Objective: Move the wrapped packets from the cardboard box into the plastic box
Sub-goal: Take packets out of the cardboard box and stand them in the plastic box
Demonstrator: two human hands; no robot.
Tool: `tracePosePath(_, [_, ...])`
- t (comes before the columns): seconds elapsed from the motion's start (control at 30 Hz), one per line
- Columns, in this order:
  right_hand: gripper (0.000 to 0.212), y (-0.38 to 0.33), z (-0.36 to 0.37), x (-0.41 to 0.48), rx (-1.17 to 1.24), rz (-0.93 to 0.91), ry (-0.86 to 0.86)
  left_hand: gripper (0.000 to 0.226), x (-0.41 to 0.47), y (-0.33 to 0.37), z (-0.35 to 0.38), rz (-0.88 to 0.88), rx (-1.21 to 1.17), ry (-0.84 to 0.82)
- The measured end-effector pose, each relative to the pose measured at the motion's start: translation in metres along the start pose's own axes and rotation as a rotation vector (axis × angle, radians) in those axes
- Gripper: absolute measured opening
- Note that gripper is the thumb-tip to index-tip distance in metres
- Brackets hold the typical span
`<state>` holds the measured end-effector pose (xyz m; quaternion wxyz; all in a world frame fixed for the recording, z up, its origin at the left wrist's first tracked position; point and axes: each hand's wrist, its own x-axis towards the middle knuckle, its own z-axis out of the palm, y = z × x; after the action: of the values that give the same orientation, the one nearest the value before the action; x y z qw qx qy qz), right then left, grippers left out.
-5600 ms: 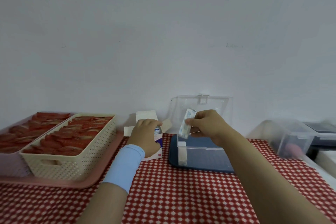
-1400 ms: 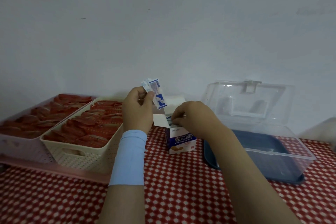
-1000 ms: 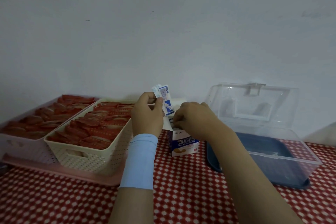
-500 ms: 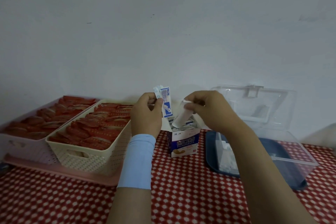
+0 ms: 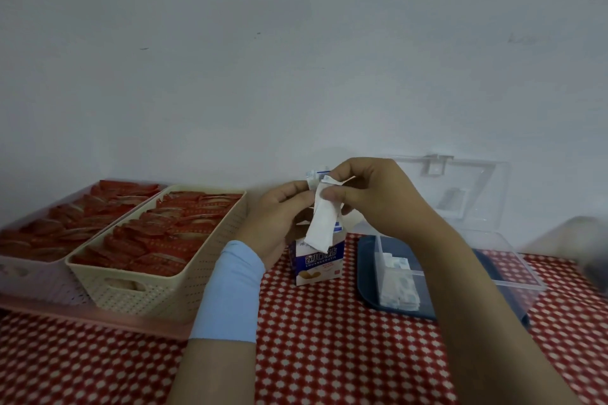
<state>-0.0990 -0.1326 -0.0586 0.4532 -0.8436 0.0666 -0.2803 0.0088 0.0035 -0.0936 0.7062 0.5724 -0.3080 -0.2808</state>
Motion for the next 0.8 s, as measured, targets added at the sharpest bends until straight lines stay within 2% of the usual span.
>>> tracePosePath(0.13, [0.015,-0.002,-0.008,-0.010,0.107,-0.011,0.010,0.037,-0.005,-0.002,0.009,-0.100,-0.264,-0.135])
tracePosePath(0.27, [0.020,-0.002,-0.012,-0.019,0.184,0.001,-0.001,0.031,-0.008,-0.011,0.015,-0.135,-0.270,-0.257])
tracePosePath(0.4, [0.039,0.001,-0.015,-0.028,0.263,0.034,-0.003,0.025,-0.009,-0.017,0.019,-0.155,-0.271,-0.366])
tracePosePath(0.5, [0.039,0.005,-0.015,-0.030,0.157,0.027,0.036,0.028,-0.006,-0.019,0.023,-0.144,-0.302,-0.345])
tracePosePath(0.67, [0.015,0.005,-0.012,-0.031,-0.045,-0.001,0.130,0.031,-0.003,-0.020,0.030,-0.147,-0.354,-0.273])
tracePosePath(0.8, [0.039,-0.005,-0.014,-0.039,-0.204,-0.075,-0.079,0.034,0.000,-0.021,0.029,-0.146,-0.362,-0.242])
